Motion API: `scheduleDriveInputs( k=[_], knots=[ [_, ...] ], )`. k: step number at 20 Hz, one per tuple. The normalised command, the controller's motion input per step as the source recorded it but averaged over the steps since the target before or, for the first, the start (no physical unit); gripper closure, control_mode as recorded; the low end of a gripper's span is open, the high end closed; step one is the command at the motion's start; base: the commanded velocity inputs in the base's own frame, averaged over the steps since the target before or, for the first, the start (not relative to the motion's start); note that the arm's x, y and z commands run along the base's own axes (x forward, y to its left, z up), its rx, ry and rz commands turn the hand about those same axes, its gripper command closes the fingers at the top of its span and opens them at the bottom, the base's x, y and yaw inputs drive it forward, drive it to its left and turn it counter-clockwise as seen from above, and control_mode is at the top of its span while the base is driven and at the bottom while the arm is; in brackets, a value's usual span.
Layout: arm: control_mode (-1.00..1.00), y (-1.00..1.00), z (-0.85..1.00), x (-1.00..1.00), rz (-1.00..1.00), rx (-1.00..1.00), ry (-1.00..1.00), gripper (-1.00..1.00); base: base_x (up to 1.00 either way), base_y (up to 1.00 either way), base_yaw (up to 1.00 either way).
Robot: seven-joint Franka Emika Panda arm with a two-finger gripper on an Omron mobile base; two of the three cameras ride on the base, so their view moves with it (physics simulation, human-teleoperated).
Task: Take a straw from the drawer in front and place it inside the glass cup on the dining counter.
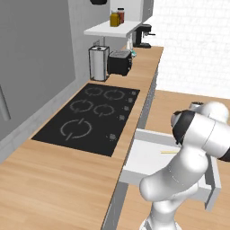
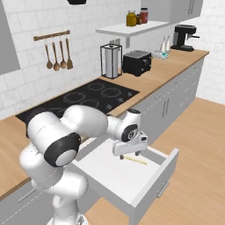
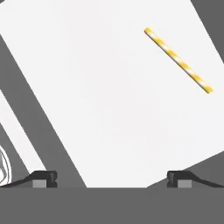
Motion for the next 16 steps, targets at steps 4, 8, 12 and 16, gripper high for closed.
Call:
scheduleDriveInputs(
  k=[4,8,12,16],
  knots=[
    [-1.0,0.31,-0.34,0.18,0.02,0.0,-0.02,-1.0,0.0,0.0,0.0],
    [-1.0,0.25,-0.3,0.22,0.03,0.0,-0.05,-1.0,0.0,0.0,0.0],
    [-1.0,0.23,-0.25,0.2,0.02,0.0,-0.05,-1.0,0.0,0.0,0.0],
    [-1.0,0.18,-0.23,0.17,0.02,0.0,-0.06,-1.0,0.0,0.0,0.0]
  ],
)
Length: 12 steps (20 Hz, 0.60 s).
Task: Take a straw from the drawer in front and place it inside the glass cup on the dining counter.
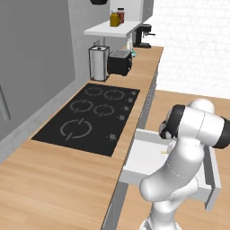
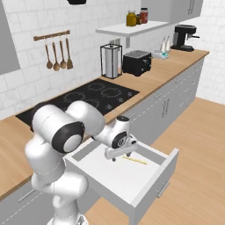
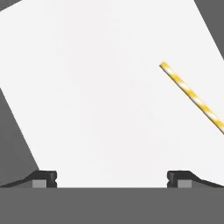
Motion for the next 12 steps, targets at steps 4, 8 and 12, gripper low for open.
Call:
scheduleDriveInputs(
  k=[4,8,12],
  knots=[
    [-1.0,0.06,-0.16,0.13,0.03,0.0,-0.07,-1.0,0.0,0.0,0.0],
    [-1.0,0.02,-0.14,0.12,0.01,0.0,-0.05,-1.0,0.0,0.0,0.0],
    [-1.0,0.01,-0.18,0.15,0.0,0.0,-0.02,-1.0,0.0,0.0,0.0]
  ],
)
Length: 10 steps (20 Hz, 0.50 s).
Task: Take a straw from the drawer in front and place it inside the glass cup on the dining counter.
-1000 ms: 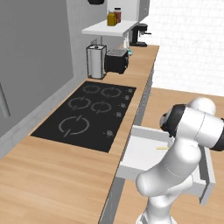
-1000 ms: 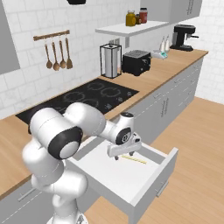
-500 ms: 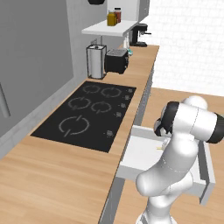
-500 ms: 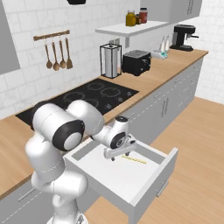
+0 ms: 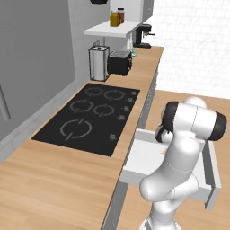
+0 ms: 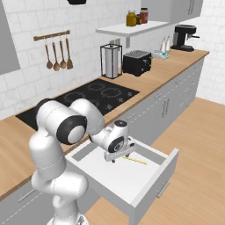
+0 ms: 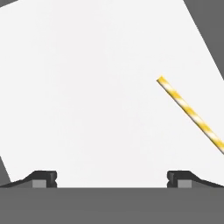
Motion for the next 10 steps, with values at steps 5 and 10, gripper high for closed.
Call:
scheduleDriveInputs(
  k=[5,10],
  knots=[
    [-1.0,0.0,-0.14,0.13,0.0,0.0,0.0,-1.0,0.0,0.0,0.0],
    [-1.0,0.0,-0.09,0.13,0.02,-0.01,0.0,-1.0,0.0,0.0,0.0]
  ],
)
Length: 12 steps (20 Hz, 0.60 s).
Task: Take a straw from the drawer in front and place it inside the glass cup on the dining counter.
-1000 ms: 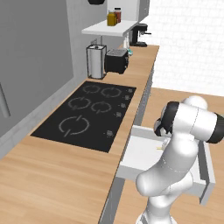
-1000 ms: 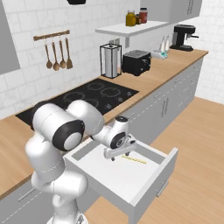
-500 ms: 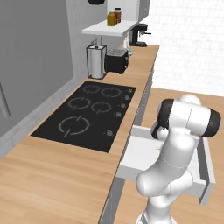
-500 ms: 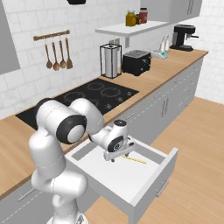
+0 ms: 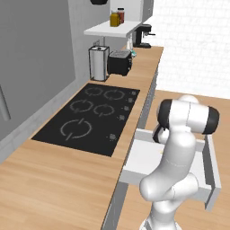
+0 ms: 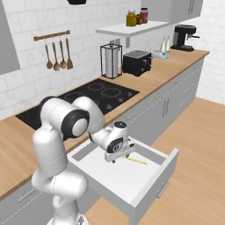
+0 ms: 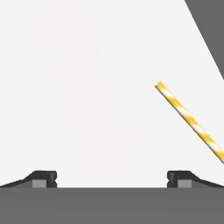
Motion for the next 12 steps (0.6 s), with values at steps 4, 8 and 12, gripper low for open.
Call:
scheduleDriveInputs(
  k=[4,8,12],
  knots=[
    [-1.0,0.0,-0.1,0.09,0.04,-0.02,0.0,-1.0,0.0,0.0,0.0],
    [-1.0,0.0,-0.22,0.01,0.07,-0.04,0.0,-1.0,0.0,0.0,0.0],
    [-1.0,0.0,-0.19,0.02,0.08,-0.04,0.0,-1.0,0.0,0.0,0.0]
  ],
)
